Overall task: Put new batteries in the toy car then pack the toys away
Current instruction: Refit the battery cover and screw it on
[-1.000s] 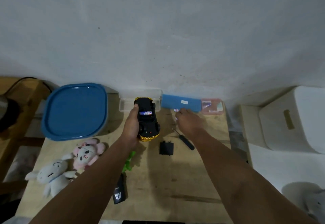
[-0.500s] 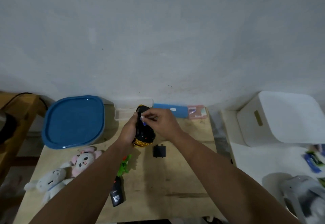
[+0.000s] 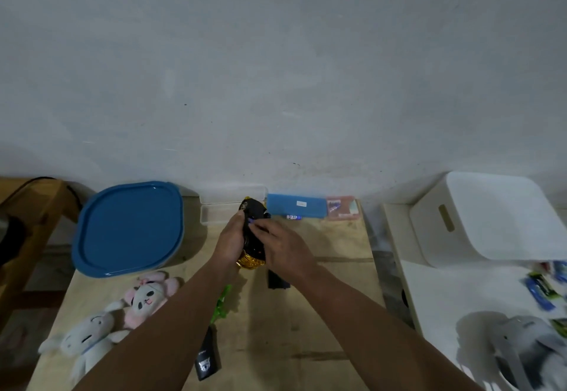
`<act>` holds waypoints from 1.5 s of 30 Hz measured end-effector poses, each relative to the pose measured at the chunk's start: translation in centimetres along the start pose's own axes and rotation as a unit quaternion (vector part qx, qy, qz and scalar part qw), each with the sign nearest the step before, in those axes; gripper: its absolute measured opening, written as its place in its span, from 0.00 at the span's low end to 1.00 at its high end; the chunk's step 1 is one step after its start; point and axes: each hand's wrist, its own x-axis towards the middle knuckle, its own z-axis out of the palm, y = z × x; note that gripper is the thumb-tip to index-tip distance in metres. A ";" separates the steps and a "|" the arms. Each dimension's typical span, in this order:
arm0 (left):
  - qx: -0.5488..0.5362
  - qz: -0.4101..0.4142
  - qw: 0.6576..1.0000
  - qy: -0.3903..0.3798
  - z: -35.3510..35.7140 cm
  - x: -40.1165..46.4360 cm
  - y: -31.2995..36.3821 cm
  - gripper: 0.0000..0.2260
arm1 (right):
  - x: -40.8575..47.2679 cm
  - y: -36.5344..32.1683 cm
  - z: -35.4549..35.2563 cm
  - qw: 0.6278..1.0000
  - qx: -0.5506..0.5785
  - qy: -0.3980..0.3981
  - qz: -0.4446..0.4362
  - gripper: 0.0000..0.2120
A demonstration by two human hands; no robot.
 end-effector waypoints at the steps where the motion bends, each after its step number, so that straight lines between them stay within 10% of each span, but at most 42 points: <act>1: 0.002 0.002 1.000 0.005 0.1 0.3 0.2 0.22 | -0.1 -0.1 0.2 1.000 0.002 0.001 0.006 0.21; 9: 0.016 0.023 1.000 0.002 -0.3 3.9 2.2 0.25 | 1.0 4.5 -0.4 0.965 0.083 0.030 0.246 0.19; 12: 0.012 0.025 1.000 -0.005 -0.6 5.3 1.9 0.26 | 1.5 7.6 0.3 0.926 -0.032 -0.187 0.327 0.22; 15: 0.004 0.022 1.000 -0.001 -0.8 5.9 1.2 0.26 | 1.4 9.5 1.3 0.899 -0.092 -0.289 0.318 0.24; 30: 0.005 0.014 1.000 0.002 -1.1 6.3 -0.5 0.22 | 1.4 11.2 2.9 0.909 -0.180 -0.273 0.259 0.12; 37: -0.018 0.018 0.999 -0.023 -1.8 4.4 0.2 0.22 | 1.7 9.5 1.8 0.920 0.018 -0.090 0.381 0.08; 45: -0.012 0.053 0.998 -0.043 -2.0 -1.1 3.0 0.24 | 5.9 -0.8 -4.8 0.791 0.438 0.146 0.402 0.08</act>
